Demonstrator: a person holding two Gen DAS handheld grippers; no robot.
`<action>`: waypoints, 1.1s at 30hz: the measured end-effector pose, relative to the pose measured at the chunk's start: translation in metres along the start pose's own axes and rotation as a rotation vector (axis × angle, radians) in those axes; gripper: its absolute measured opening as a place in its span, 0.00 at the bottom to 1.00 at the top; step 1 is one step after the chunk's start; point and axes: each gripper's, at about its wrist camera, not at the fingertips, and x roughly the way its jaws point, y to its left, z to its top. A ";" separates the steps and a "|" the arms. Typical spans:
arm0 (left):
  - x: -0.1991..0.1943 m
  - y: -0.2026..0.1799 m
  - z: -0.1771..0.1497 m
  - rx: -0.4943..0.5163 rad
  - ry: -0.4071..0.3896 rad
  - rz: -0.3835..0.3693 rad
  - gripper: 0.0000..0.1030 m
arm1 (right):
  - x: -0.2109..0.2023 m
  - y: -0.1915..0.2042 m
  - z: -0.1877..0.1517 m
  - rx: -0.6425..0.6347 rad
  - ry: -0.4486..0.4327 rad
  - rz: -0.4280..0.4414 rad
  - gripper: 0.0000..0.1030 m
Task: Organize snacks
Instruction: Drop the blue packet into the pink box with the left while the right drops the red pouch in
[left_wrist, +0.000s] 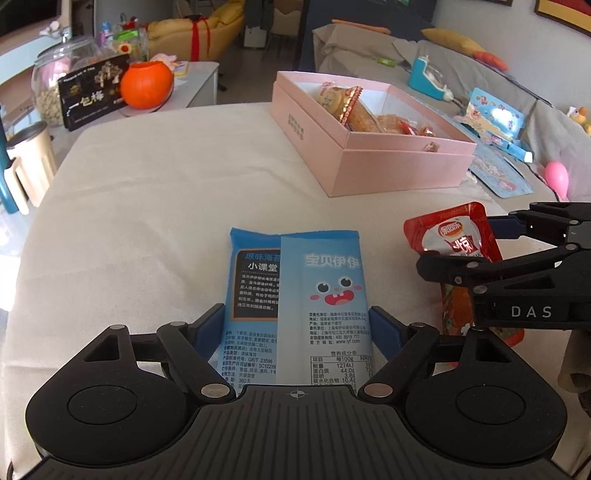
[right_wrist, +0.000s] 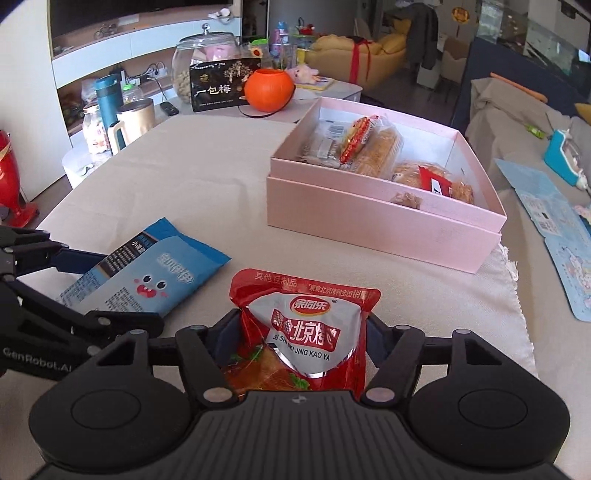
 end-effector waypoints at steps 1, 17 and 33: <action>-0.002 0.001 0.001 -0.012 0.002 -0.021 0.82 | -0.004 -0.001 0.001 0.005 -0.014 0.000 0.65; 0.001 -0.041 0.193 -0.025 -0.353 -0.236 0.88 | -0.080 -0.118 0.167 0.124 -0.367 -0.071 0.69; 0.030 -0.018 0.129 -0.035 -0.296 -0.110 0.72 | -0.010 -0.158 0.119 0.232 -0.266 0.016 0.75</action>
